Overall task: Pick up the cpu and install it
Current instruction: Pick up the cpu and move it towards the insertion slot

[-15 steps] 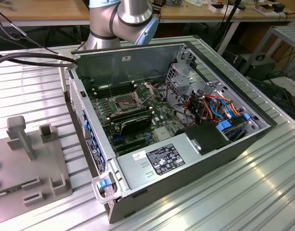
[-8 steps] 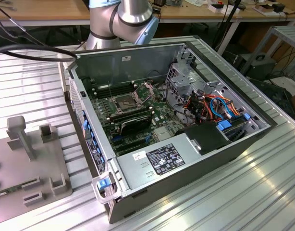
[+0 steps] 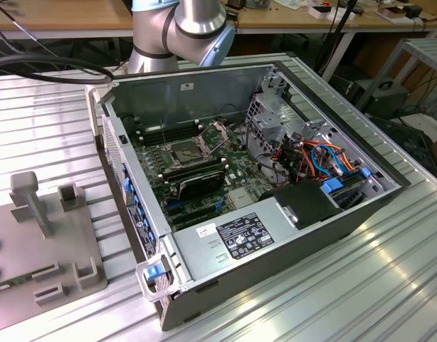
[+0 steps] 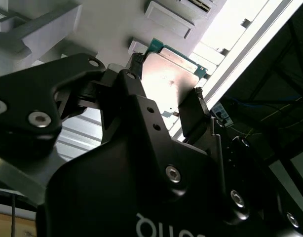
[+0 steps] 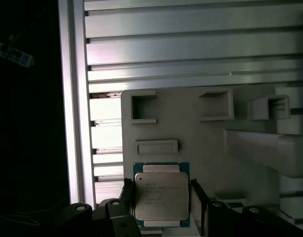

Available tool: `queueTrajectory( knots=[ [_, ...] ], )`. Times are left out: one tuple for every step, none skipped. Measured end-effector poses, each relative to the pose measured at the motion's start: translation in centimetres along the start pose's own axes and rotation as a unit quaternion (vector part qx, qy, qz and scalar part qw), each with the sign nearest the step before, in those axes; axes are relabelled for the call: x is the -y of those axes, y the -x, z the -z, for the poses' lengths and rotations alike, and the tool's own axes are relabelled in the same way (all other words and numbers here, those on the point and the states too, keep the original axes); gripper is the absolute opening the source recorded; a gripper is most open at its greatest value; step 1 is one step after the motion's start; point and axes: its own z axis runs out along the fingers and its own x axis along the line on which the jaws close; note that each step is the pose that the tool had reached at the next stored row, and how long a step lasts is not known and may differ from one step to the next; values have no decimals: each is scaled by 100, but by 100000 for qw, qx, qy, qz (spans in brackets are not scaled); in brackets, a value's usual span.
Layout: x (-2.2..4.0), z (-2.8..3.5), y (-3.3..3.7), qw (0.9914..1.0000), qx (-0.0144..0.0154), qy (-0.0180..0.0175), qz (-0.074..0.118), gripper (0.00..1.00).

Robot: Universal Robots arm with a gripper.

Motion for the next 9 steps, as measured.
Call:
queueTrajectory(
  knots=[
    [0,5,0,100000,8,7,-2,55],
    [0,5,0,100000,16,10,0,55],
    [0,7,0,100000,2,0,-1,55],
    [0,8,0,100000,4,1,-4,55],
    [-1,8,0,100000,3,3,-2,55],
    [0,9,0,100000,2,0,-3,55],
    [-1,9,0,100000,1,1,-1,55],
    [0,10,0,100000,2,0,-2,55],
    [-1,10,0,100000,4,3,-2,55]
  ],
)
